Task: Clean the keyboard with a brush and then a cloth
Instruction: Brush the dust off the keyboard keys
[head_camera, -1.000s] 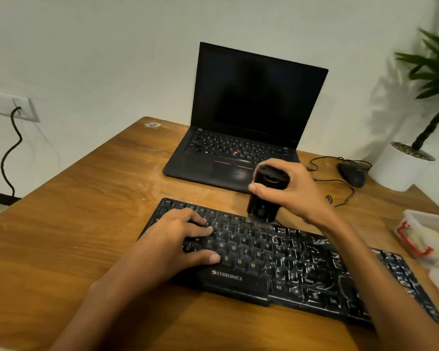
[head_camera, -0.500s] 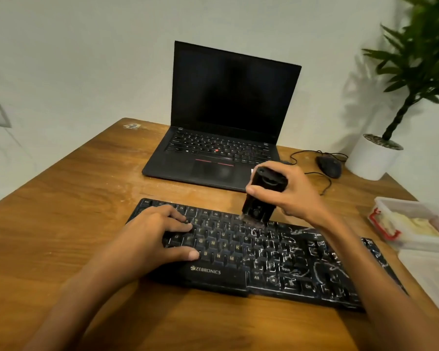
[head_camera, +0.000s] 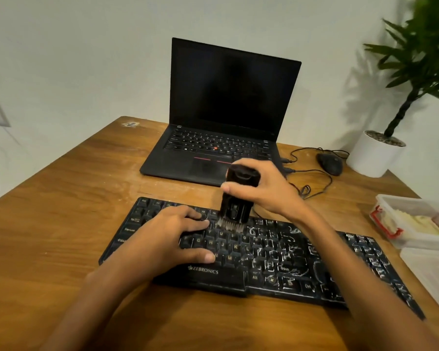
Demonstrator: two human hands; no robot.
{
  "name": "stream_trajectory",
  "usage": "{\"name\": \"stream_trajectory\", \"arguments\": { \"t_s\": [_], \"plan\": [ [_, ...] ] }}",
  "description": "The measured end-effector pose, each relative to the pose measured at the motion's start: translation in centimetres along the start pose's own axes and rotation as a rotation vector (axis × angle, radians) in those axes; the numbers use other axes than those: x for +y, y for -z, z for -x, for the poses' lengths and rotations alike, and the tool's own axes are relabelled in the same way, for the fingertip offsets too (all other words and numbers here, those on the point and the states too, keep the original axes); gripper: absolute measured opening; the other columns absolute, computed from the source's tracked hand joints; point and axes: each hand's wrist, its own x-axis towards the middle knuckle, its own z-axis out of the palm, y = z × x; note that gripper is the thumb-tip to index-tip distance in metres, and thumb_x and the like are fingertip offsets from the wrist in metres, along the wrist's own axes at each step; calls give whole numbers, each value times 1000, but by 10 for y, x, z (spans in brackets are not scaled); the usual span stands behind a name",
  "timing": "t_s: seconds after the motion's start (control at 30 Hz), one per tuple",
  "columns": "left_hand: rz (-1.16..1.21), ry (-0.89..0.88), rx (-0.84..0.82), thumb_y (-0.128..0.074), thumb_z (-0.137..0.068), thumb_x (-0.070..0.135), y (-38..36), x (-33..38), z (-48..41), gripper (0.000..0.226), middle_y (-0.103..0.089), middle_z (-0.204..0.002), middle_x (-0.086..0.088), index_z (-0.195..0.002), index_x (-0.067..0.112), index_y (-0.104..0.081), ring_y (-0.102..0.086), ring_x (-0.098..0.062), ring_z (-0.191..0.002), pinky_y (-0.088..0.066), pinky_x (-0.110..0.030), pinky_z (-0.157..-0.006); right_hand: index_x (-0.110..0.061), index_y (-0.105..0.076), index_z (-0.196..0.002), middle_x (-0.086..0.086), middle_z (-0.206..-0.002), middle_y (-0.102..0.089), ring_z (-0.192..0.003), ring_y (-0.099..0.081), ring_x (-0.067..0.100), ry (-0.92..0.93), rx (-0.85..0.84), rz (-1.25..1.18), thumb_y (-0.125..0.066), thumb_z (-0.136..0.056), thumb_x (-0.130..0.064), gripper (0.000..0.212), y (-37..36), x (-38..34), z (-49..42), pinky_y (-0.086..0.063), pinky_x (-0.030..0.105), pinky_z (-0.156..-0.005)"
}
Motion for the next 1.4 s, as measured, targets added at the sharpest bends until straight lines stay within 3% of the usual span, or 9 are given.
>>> {"name": "stream_trajectory", "arguments": {
  "t_s": [0.1,0.3,0.53,0.7,0.83,0.93,1.03,1.3,1.4],
  "plan": [
    [-10,10,-8,-43,-54,76,1,1,1,90,-32,-137,22,-136,38,-37,-23,2,-127,-25,-22,-104,-17,-61,-94,-8,-82,-61,-78,-58,5,0,74,158,-71,-80,-27,20,7,4,-2,-45,20,-70],
    [-22,16,-16,-51,-66,67,-1,2,1,78,-30,-137,22,-136,38,-36,-21,2,-128,-24,-23,-105,-10,-62,-92,1,-82,-62,-74,-57,3,-32,66,38,-71,-81,-20,18,5,4,11,-46,15,-67],
    [-2,-74,33,-40,-58,75,-5,4,5,88,-33,-139,22,-136,34,-38,-19,12,-117,-23,-18,-103,-10,-60,-99,3,-98,-70,-96,-65,16,114,38,-87,-70,-81,-14,21,-3,-16,16,-53,32,-84],
    [12,-50,39,-42,-61,72,-4,5,5,84,-30,-122,31,-135,33,-41,-21,13,-114,-21,-15,-99,-16,-59,-97,3,-91,-64,-86,-62,21,62,7,-9,-69,-80,-27,23,7,0,38,-52,47,-76],
    [27,-57,36,-32,-54,85,-6,1,4,95,-33,-127,30,-134,34,-42,-21,13,-115,-23,-18,-100,-19,-61,-92,0,-86,-64,-83,-63,19,-7,19,38,-68,-74,-39,28,36,7,48,-54,43,-75],
    [9,-57,35,-27,-50,88,-7,-1,3,100,-34,-127,29,-134,35,-43,-21,12,-115,-24,-17,-98,-16,-61,-92,-2,-86,-65,-80,-62,13,62,77,-5,-71,-76,-33,25,40,-5,37,-51,21,-67],
    [16,-53,44,-30,-52,86,-5,1,4,97,-35,-125,30,-132,35,-44,-22,12,-114,-23,-16,-97,-11,-60,-96,6,-93,-67,-90,-64,19,114,29,-89,-71,-80,-20,21,19,-16,24,-53,27,-78],
    [24,-48,39,-38,-60,77,-5,2,5,85,-38,-131,25,-132,34,-45,-23,11,-115,-23,-16,-97,-22,-63,-89,-2,-86,-65,-83,-63,14,-51,2,-20,-68,-69,-44,30,45,16,49,-53,28,-72],
    [13,-43,38,-38,-59,77,-5,2,5,86,-38,-132,24,-133,34,-44,-22,11,-115,-22,-16,-97,-18,-63,-92,-1,-87,-66,-85,-63,16,33,-4,-38,-72,-76,-30,22,33,2,35,-52,26,-73]
  ]
}}
